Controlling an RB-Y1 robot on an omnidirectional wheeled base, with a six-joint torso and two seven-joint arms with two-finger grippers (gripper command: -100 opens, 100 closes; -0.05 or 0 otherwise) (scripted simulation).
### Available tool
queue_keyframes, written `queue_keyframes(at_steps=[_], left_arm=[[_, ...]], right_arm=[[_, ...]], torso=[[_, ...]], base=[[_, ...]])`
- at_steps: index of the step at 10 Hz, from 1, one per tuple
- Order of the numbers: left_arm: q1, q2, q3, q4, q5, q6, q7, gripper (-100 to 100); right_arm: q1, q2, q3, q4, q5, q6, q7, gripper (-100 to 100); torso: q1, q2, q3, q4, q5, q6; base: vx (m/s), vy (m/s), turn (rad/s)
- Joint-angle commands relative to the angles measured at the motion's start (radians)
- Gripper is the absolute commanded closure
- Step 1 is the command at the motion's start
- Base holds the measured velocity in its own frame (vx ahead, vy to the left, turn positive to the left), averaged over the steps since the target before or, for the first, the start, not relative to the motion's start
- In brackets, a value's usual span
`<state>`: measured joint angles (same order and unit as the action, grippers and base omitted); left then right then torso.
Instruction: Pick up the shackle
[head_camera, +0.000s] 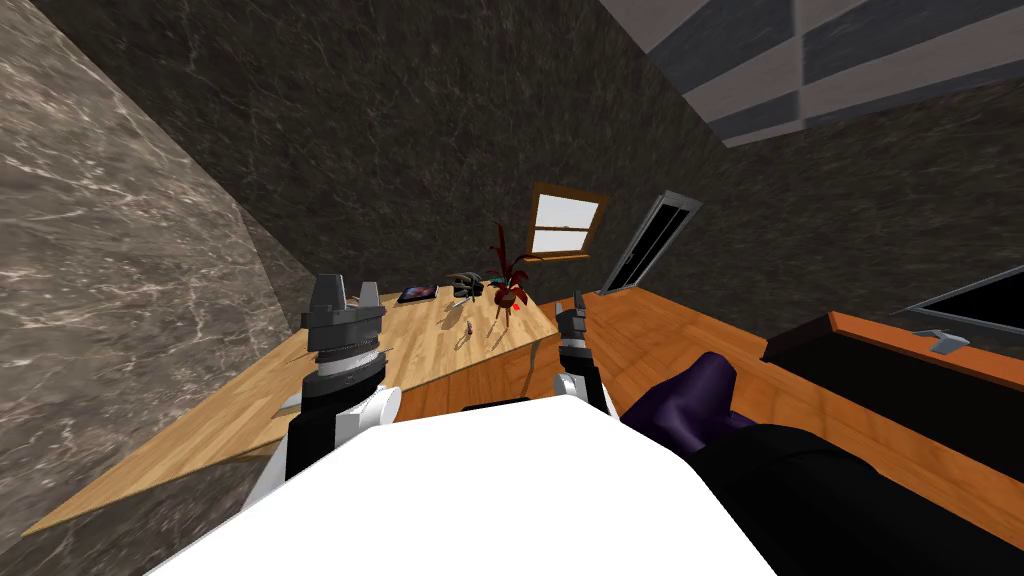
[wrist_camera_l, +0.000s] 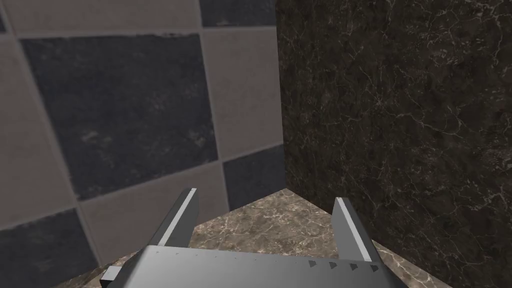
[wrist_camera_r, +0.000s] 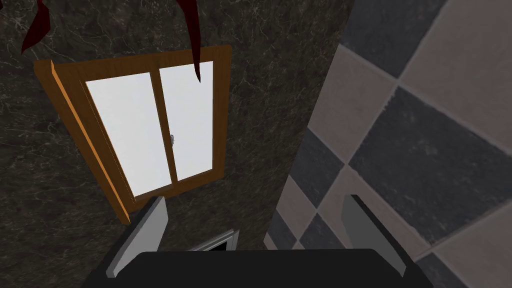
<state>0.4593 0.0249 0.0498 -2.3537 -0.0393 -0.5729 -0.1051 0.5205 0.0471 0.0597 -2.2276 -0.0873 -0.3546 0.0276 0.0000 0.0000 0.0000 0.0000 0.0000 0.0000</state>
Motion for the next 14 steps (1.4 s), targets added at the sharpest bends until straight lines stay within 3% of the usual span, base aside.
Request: queue_keyframes(at_steps=[1,7,10,11,13,14], left_arm=[[-0.012,0.039,0.013,0.028,-0.017,0.008,-0.009,-100],[-0.084,0.107,0.089,0.184,-0.122,0.059,-0.057,-100],[-0.135,0.125,0.143,0.292,-0.203,0.1,-0.089,-100],[-0.135,0.125,0.143,0.311,-0.203,0.1,-0.089,-100],[-0.171,0.135,0.182,0.379,-0.264,0.132,-0.11,-100],[-0.171,0.135,0.182,0.399,-0.264,0.132,-0.11,-100]], right_arm=[[0.0,0.0,0.0,0.0,0.0,0.0,0.0,0],[0.0,0.0,0.0,0.0,0.0,0.0,0.0,0],[0.0,0.0,0.0,0.0,0.0,0.0,0.0,0],[0.0,0.0,0.0,0.0,0.0,0.0,0.0,0],[0.0,0.0,0.0,0.0,0.0,0.0,0.0,0],[0.0,0.0,0.0,0.0,0.0,0.0,0.0,0]], torso=[[0.0,0.0,0.0,0.0,0.0,0.0],[-0.005,0.002,0.001,0.0,-0.001,0.0],[-0.005,0.002,0.001,0.0,-0.001,0.0],[-0.005,0.002,0.001,0.0,-0.001,0.0],[-0.003,0.002,0.001,0.0,-0.001,0.0],[-0.005,0.001,0.001,0.0,-0.001,0.0]], base=[[-0.011,-0.025,-0.032],[-0.031,-0.065,-0.038],[-0.037,-0.081,-0.074],[-0.021,-0.047,-0.025],[-0.025,-0.064,-0.07],[-0.012,-0.06,-0.043]])
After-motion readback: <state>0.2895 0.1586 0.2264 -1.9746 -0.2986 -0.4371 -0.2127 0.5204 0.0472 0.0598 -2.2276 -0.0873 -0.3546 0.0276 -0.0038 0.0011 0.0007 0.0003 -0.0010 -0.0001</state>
